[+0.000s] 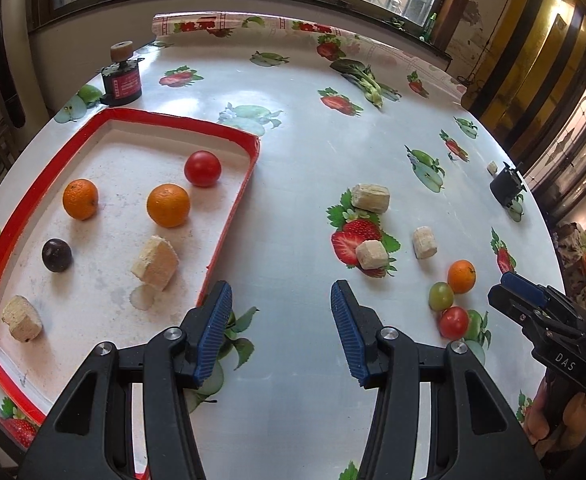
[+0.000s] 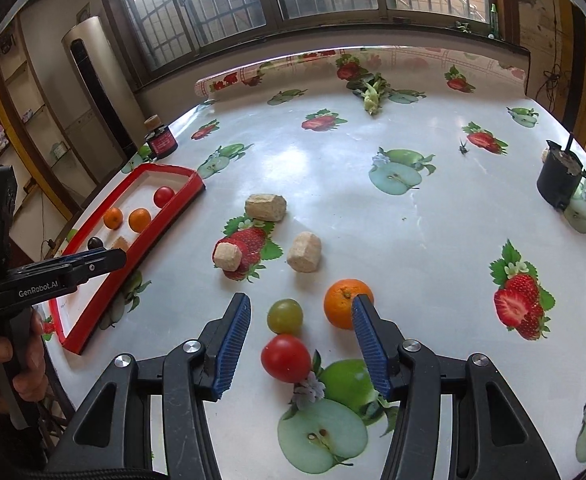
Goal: Organize fruits
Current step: 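Withdraw both tools from the tray toward the beige cube and red tomato, then grasp a beige cube with the left gripper while the right gripper grasps a red tomato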
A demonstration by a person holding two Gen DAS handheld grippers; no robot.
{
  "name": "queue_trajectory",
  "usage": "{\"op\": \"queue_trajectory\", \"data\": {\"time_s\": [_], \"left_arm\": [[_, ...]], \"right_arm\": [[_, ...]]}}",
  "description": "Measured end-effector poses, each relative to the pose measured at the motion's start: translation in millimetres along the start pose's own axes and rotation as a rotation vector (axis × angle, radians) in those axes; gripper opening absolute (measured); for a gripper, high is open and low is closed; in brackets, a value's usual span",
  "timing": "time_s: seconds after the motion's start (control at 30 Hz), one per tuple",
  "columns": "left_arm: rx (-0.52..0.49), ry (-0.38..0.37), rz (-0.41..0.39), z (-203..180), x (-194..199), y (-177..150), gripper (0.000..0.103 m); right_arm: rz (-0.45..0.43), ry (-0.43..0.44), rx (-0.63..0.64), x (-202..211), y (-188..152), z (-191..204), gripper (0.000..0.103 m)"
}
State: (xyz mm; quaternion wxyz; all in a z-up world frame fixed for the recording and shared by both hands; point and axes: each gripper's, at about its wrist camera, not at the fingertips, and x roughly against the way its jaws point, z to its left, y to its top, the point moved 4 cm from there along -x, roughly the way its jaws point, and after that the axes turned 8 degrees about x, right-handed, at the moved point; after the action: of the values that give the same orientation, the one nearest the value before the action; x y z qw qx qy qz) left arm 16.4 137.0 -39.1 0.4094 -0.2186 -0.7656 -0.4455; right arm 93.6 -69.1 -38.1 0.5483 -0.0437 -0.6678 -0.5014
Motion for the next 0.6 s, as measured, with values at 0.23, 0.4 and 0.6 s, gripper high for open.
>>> {"op": "queue_trajectory", "data": {"time_s": [0.23, 0.4, 0.6], "left_arm": [[-0.043, -0.02, 0.027, -23, -10, -6, 0.05], [-0.058, -0.028, 0.042, -33, -17, -6, 0.05], [-0.067, -0.045, 0.064, -44, -30, -4, 0.05]], "right_arm": [[-0.001, -0.023, -0.029, 13, -15, -19, 0.055], [0.012, -0.007, -0.036, 13, -28, -19, 0.055], [0.038, 0.056, 0.004, 4, -41, 2, 0.055]]}}
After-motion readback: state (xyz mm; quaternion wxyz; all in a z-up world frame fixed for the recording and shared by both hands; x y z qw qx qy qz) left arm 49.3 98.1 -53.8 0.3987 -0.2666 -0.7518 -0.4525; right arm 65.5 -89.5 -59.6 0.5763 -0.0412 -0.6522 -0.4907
